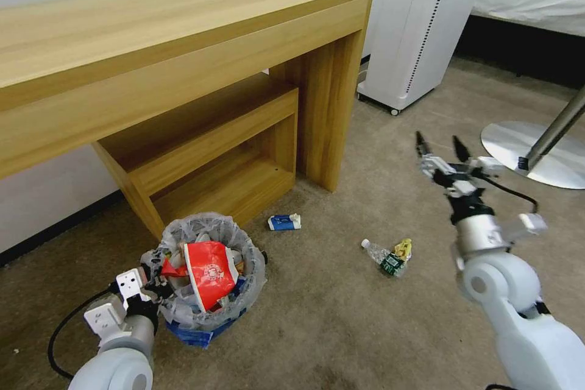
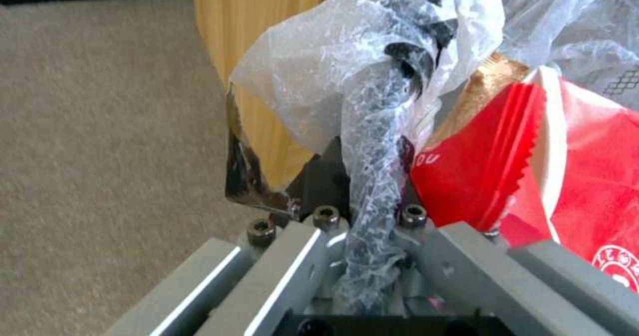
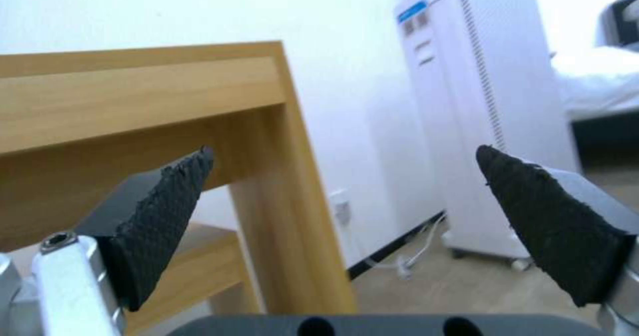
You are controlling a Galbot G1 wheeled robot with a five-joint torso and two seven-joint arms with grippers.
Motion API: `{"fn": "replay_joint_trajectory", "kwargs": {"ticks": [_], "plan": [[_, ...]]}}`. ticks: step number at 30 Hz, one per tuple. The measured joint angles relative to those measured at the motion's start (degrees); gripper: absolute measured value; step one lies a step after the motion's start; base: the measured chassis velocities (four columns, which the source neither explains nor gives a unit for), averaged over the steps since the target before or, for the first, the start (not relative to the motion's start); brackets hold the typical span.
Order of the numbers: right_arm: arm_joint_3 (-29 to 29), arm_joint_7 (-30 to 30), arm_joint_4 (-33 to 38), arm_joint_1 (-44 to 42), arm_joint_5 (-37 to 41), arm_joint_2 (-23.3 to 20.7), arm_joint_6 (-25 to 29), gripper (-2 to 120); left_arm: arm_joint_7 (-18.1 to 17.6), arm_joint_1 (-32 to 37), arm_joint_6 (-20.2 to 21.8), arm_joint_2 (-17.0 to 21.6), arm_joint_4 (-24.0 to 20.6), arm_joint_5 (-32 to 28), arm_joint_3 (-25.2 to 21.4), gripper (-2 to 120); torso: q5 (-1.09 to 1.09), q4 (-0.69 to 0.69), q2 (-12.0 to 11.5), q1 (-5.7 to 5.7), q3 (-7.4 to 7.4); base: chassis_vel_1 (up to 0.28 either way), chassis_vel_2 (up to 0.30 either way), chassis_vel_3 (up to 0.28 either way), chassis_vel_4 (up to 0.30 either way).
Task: Pick up the trash bin and place the garbage on the floor into it.
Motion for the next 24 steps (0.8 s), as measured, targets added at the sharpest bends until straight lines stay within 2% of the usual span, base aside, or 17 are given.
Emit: {"fn": "replay_joint_trajectory", "kwargs": {"ticks": [8, 24], "plan": [[1.05, 1.05, -2.30, -2.82, -6.43, 4.26, 1.80, 100, 0.63, 0.43, -0.73, 0.16, -0.18, 0.90, -0.17, 0, -0.01, 0.02, 0.00, 0.00, 0.01, 0.000, 0.000, 0.000, 0.000], [0.24, 2.49, -3.59, -4.06, -9.91, 5.00, 2.22, 100, 0.91, 1.82, -1.40, 0.18, -0.12, 1.36, -0.73, 0, -0.01, 0.02, 0.00, 0.00, 0.00, -0.002, -0.001, -0.003, -0.001]]}}
